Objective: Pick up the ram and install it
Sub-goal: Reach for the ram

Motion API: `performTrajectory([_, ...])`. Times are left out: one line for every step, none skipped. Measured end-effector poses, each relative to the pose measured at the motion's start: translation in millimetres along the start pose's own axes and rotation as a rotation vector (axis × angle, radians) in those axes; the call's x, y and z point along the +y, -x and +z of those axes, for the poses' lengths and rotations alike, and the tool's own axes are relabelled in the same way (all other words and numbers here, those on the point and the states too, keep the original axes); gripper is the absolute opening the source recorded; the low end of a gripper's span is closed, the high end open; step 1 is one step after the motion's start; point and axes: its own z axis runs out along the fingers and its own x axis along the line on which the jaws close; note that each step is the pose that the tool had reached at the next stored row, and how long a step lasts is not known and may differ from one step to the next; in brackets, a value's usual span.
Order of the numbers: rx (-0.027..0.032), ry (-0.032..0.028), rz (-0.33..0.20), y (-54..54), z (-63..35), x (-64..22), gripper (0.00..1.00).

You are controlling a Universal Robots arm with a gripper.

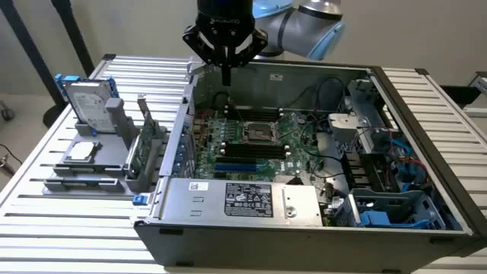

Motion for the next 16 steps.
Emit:
performTrajectory([0.0, 0.0001, 0.0, 0.0, 0.0, 0.0, 0.11])
performTrajectory([0.0, 0.0002, 0.0, 0.0, 0.0, 0.0, 0.11])
performTrajectory([0.0, 0.0003, 0.0, 0.0, 0.0, 0.0, 0.11])
performTrajectory([0.0, 0.0003, 0.0, 0.0, 0.0, 0.0, 0.11])
performTrajectory([0.0, 0.0003, 0.0, 0.0, 0.0, 0.0, 0.11])
performTrajectory([0.0, 0.0004, 0.0, 0.0, 0.0, 0.0, 0.11])
performTrajectory([0.0001, 0.0004, 0.0, 0.0, 0.0, 0.0, 0.11])
performTrajectory([0.0001, 0.0004, 0.0, 0.0, 0.0, 0.0, 0.11])
performTrajectory([0.0, 0.0006, 0.0, 0.0, 0.0, 0.0, 0.11])
performTrajectory([0.0, 0.0006, 0.0, 0.0, 0.0, 0.0, 0.11])
performTrajectory([0.0, 0.0007, 0.0, 0.0, 0.0, 0.0, 0.11])
performTrajectory([0.0, 0.0008, 0.0, 0.0, 0.0, 0.0, 0.11])
performTrajectory([0.0, 0.0008, 0.0, -0.1, 0.0, 0.0, 0.11])
performTrajectory([0.0001, 0.0007, 0.0, -0.6, -0.1, -0.1, 0.11])
performTrajectory([0.0001, 0.0007, 0.0, -3.3, -0.2, -0.5, 0.11])
performTrajectory([0.0, 0.0008, 0.0, -7.7, -0.2, -1.2, 0.11])
